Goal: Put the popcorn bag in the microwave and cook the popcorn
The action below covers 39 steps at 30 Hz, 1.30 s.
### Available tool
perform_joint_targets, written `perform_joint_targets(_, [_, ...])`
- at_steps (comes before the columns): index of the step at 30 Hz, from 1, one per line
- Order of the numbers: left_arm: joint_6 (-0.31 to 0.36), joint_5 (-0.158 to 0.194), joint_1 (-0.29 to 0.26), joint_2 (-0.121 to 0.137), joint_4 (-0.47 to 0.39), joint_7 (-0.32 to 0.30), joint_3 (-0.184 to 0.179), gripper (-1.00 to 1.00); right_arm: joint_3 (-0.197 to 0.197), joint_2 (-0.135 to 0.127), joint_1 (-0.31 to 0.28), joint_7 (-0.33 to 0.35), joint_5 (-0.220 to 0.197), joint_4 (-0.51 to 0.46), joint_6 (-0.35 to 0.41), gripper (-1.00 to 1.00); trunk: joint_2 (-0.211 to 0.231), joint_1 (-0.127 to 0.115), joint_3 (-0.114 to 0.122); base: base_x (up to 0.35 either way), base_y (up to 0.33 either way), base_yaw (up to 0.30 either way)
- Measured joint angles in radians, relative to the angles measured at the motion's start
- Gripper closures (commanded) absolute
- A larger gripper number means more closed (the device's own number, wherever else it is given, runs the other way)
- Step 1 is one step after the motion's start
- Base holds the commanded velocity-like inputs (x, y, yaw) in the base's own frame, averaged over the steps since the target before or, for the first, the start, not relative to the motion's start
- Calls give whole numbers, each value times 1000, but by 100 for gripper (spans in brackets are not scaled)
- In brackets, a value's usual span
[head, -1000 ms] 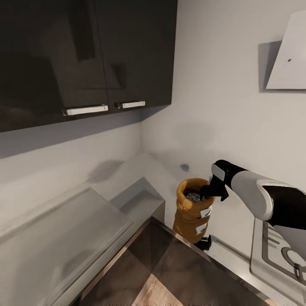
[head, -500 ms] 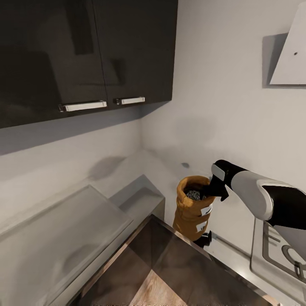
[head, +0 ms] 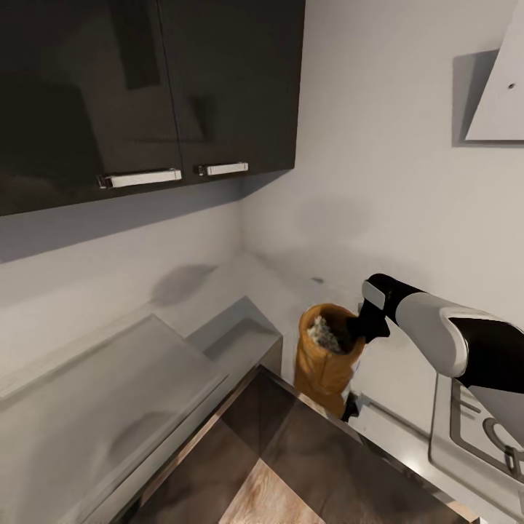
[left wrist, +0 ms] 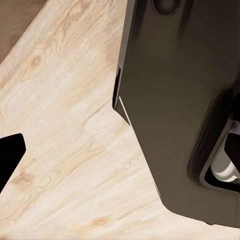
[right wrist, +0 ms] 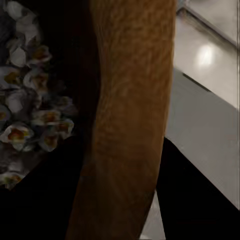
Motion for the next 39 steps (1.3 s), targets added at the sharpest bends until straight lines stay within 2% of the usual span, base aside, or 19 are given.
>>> perform_joint_targets(3, [0,0,0,0,0,0,0,-100,17,0,-1,-5,20,0,1,100,-1,0,0,0,0,0])
perform_joint_targets(9, [0,0,0,0,0,0,0,-100,1,0,0,-1,1,0,0,100,0,0,1,0,0,0])
perform_joint_targets(26, [-1,0,0,0,0,0,0,-100,2,-1,0,-2,1,-4,0,100,0,0,28,0,0,0])
perform_joint_targets(34, [0,0,0,0,0,0,-1,-100,-31,-4,0,0,1,-7,8,100,0,0,41,0,0,0])
perform_joint_targets(39, [10,0,0,0,2,-1,-2,-100,-37,-11,0,-3,1,-63,9,100,0,0,49,0,0,0])
